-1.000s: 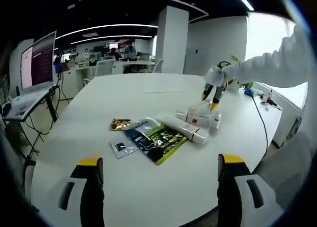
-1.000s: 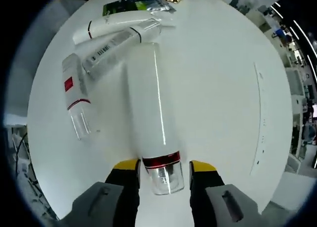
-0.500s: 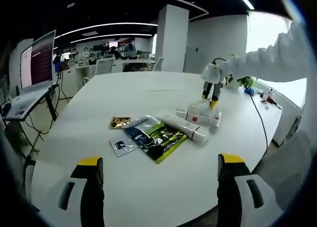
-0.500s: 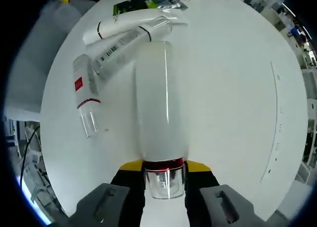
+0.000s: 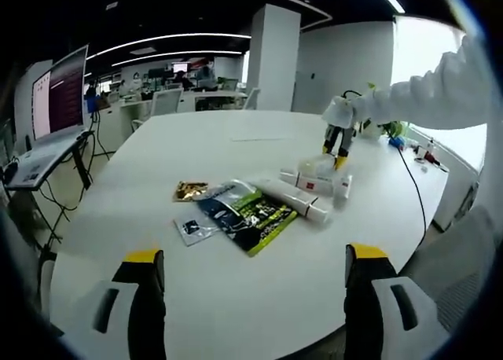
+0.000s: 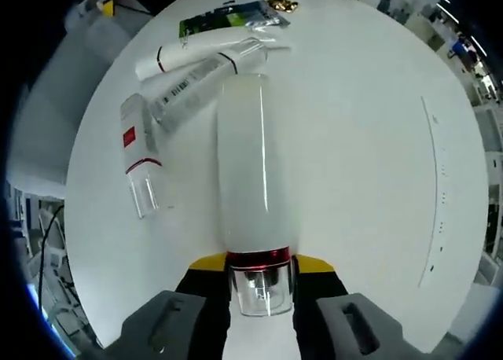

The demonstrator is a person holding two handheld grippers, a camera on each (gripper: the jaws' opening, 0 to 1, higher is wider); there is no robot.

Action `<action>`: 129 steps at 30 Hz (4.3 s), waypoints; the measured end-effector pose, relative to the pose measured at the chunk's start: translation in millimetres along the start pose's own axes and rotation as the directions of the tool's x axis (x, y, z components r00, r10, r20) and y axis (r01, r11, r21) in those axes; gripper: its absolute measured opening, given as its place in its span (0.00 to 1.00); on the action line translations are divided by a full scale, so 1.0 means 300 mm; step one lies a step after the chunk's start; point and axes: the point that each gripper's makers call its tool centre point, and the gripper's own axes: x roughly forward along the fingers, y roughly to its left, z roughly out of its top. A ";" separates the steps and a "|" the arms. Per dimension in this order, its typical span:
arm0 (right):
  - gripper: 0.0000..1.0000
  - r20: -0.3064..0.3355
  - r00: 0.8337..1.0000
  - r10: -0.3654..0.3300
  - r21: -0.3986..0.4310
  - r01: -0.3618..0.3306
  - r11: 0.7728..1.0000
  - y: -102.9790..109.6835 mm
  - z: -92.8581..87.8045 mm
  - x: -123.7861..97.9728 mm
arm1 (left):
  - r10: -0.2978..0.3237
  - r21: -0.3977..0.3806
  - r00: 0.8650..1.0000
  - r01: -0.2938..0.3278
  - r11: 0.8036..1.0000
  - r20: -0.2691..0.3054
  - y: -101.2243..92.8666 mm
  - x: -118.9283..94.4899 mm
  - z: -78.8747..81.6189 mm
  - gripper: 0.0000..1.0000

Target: Arrange the skincare products in the storage area until every visible bottle or jar stands upright without overlapping.

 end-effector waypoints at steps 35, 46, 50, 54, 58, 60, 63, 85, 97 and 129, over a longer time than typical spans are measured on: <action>0.18 -0.139 0.949 -0.282 -0.072 0.275 0.959 -0.007 0.005 -0.046 | -0.031 0.039 1.000 0.031 0.999 0.004 -0.028 0.000 0.010 0.86; 0.18 -0.107 0.817 -0.567 -0.148 0.551 0.821 0.021 0.020 -0.096 | -0.051 0.065 0.999 0.051 0.997 0.004 -0.047 -0.003 0.016 0.86; 0.18 -0.088 0.768 -0.635 -0.165 0.617 0.769 0.032 0.017 -0.112 | -0.091 0.110 0.996 0.092 0.990 -0.022 -0.084 0.006 0.006 0.85; 0.18 -0.064 0.751 -0.658 -0.153 0.644 0.750 0.070 0.034 -0.131 | -0.118 0.134 0.992 0.121 0.984 -0.033 -0.111 0.013 0.014 0.85; 0.17 -0.047 0.728 -0.684 -0.154 0.671 0.725 0.100 0.045 -0.149 | -0.171 0.160 0.984 0.176 0.971 -0.046 -0.150 0.008 0.037 0.85; 0.17 -0.043 0.724 -0.689 -0.149 0.677 0.721 0.108 0.047 -0.151 | -0.212 0.203 0.975 0.221 0.954 -0.061 -0.168 0.005 0.055 0.85; 0.17 -0.033 0.705 -0.708 -0.177 0.693 0.699 0.110 0.050 -0.161 | -0.227 0.301 0.972 0.237 0.924 -0.067 -0.175 0.024 0.108 0.84; 0.17 -0.003 0.664 -0.748 -0.212 0.731 0.649 0.169 0.095 -0.209 | -0.286 0.581 0.955 0.278 0.765 -0.080 -0.251 0.363 0.228 0.75; 0.17 0.010 0.648 -0.761 -0.230 0.743 0.629 0.185 0.113 -0.222 | -0.319 0.645 0.946 0.282 0.710 -0.062 -0.331 0.548 0.275 0.67; 0.17 0.043 0.617 -0.786 -0.239 0.770 0.592 0.240 0.131 -0.237 | -0.306 0.777 0.951 0.217 0.591 -0.033 -0.492 0.759 0.288 0.67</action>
